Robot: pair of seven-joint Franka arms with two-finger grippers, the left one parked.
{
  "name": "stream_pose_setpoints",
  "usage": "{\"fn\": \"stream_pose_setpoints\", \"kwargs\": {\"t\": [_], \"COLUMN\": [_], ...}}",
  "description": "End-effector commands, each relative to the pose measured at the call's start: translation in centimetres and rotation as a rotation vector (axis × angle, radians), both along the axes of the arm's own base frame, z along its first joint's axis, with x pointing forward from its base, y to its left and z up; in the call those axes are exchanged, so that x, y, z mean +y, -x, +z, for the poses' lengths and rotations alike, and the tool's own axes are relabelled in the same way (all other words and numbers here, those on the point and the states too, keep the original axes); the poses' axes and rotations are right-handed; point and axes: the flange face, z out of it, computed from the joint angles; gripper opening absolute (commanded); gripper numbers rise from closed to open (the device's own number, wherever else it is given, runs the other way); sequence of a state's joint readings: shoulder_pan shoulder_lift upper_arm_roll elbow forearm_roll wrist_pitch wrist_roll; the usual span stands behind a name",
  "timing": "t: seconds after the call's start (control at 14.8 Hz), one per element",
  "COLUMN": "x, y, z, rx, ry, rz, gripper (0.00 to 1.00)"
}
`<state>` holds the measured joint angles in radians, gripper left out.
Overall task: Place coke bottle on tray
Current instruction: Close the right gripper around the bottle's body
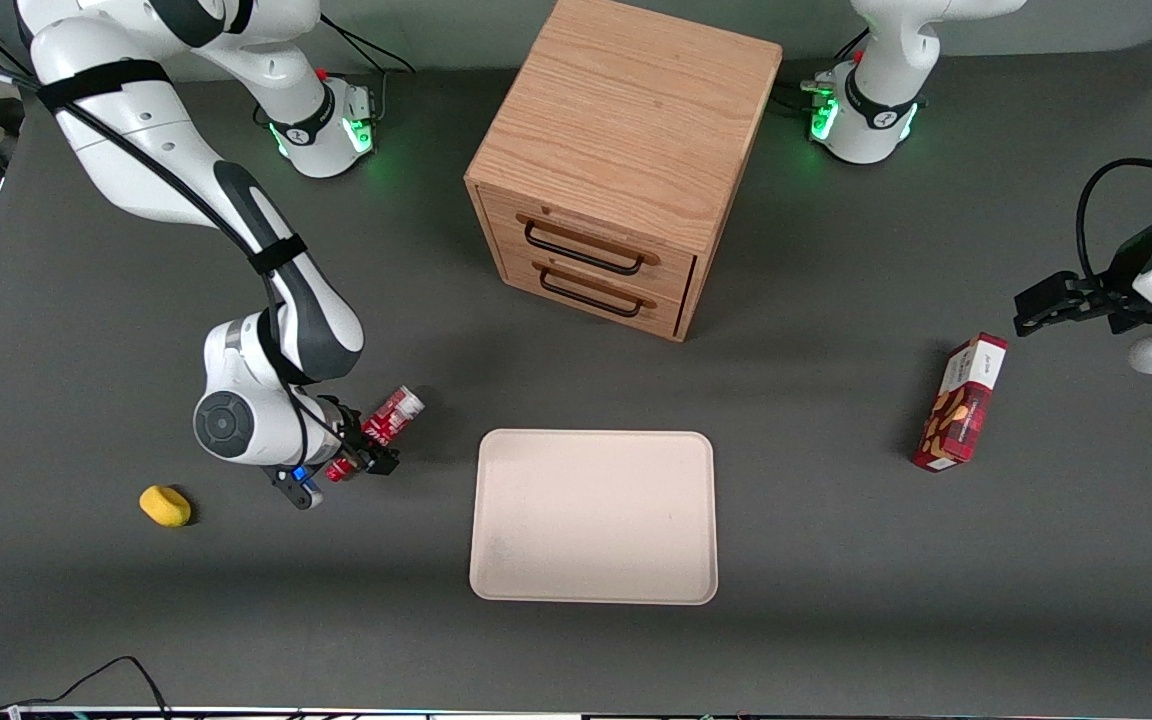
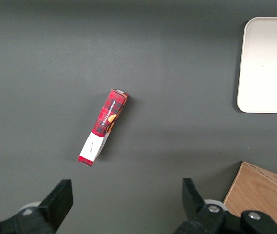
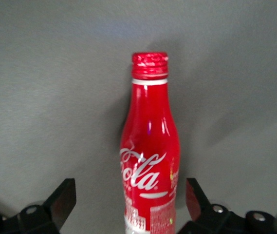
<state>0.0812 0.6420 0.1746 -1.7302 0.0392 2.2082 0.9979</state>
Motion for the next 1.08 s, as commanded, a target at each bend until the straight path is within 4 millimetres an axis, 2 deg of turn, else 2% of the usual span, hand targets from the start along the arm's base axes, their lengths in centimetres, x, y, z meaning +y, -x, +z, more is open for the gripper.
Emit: {"fn": "stream_pose_setpoints", "kwargs": {"t": [0.0, 0.07, 0.14, 0.2, 0.27, 0.34, 0.54, 0.61, 0.68, 0.74, 0.81, 1.02], "x": [-0.1, -0.1, -0.1, 0.0, 0.0, 0.1, 0.2, 0.3, 0.5, 1.4, 1.6, 1.0], "y": [1.3, 1.5, 1.5, 1.5, 1.6, 1.6, 1.6, 1.5, 1.2, 1.3, 1.3, 0.1], "z": [-1.4, -1.7, -1.8, -1.7, -1.9, -1.9, -1.7, -1.4, -0.2, 1.7, 4.2, 14.2], "rx": [-0.036, -0.038, -0.037, -0.043, -0.043, -0.046, -0.055, -0.06, -0.075, -0.082, -0.086, -0.094], "ry": [0.013, 0.012, 0.014, 0.022, 0.031, 0.033, 0.045, 0.045, 0.043, 0.037, 0.055, 0.088], "rz": [-0.027, -0.027, -0.022, -0.003, 0.008, 0.015, 0.037, 0.039, 0.044, 0.06, 0.082, 0.176], "gripper": [1.0, 1.0, 0.94, 0.43, 0.14, 0.0, 0.0, 0.0, 0.0, 0.0, 0.0, 0.0]}}
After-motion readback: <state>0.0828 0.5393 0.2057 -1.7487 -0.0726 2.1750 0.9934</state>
